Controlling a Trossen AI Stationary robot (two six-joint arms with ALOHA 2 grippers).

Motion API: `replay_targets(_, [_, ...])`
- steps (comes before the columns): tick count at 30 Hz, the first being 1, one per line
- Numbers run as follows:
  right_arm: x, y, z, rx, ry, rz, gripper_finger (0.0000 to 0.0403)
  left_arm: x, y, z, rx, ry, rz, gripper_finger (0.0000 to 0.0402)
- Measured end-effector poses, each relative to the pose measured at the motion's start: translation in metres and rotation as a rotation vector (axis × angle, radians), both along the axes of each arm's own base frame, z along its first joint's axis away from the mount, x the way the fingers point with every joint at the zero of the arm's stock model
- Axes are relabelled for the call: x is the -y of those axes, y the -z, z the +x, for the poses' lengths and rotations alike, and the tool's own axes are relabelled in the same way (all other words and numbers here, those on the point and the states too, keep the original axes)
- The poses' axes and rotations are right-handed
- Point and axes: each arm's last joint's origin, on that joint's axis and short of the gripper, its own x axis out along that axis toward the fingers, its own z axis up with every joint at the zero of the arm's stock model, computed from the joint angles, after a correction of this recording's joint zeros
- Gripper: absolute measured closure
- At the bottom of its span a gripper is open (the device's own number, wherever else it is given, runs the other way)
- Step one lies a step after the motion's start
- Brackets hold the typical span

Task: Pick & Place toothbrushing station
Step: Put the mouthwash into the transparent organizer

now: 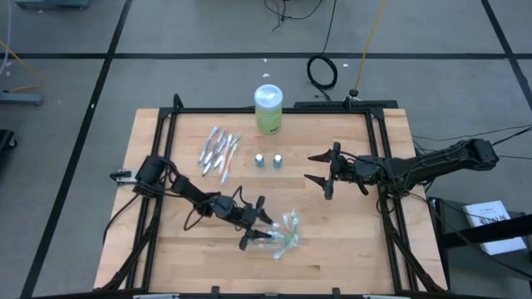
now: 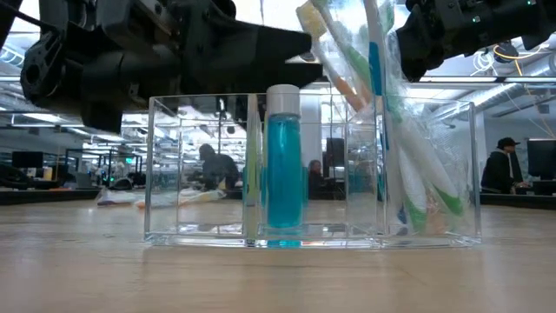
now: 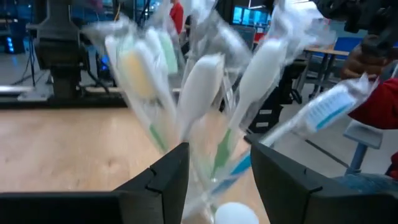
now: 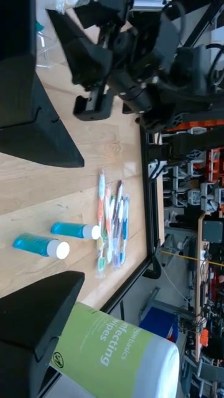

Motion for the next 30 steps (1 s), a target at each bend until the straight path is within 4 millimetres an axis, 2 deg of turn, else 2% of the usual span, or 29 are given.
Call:
replay_targets(5, [0.0,0.0,0.0,-0.001,0.0,0.0,0.0124,0.001,-0.02,-0.002,0.03,0.002,0.054,0.0224])
replay_targets(12, [0.0,0.0,0.0,0.0,0.001,0.0,0.0124,-0.004,-0.051,-0.01,-0.04,-0.022,0.103,0.0224])
replay_targets(16, [0.0,0.0,0.0,0.001,0.002,0.005,0.0124,-0.008,-0.078,-0.021,-0.046,-0.051,0.148,0.0224])
replay_targets(20, [0.0,0.002,0.0,0.003,0.015,0.092,0.0124,-0.014,-0.102,-0.035,-0.073,-0.089,0.2,0.0224])
replay_targets(23, [-0.002,0.002,-0.002,-0.011,-0.046,0.121,0.0124,-0.021,-0.115,-0.048,-0.137,-0.169,0.209,0.0224])
replay_targets(30, [-0.005,-0.003,-0.006,0.007,-0.16,0.163,0.0124,-0.036,-0.124,-0.074,-0.327,-0.383,0.232,0.0224])
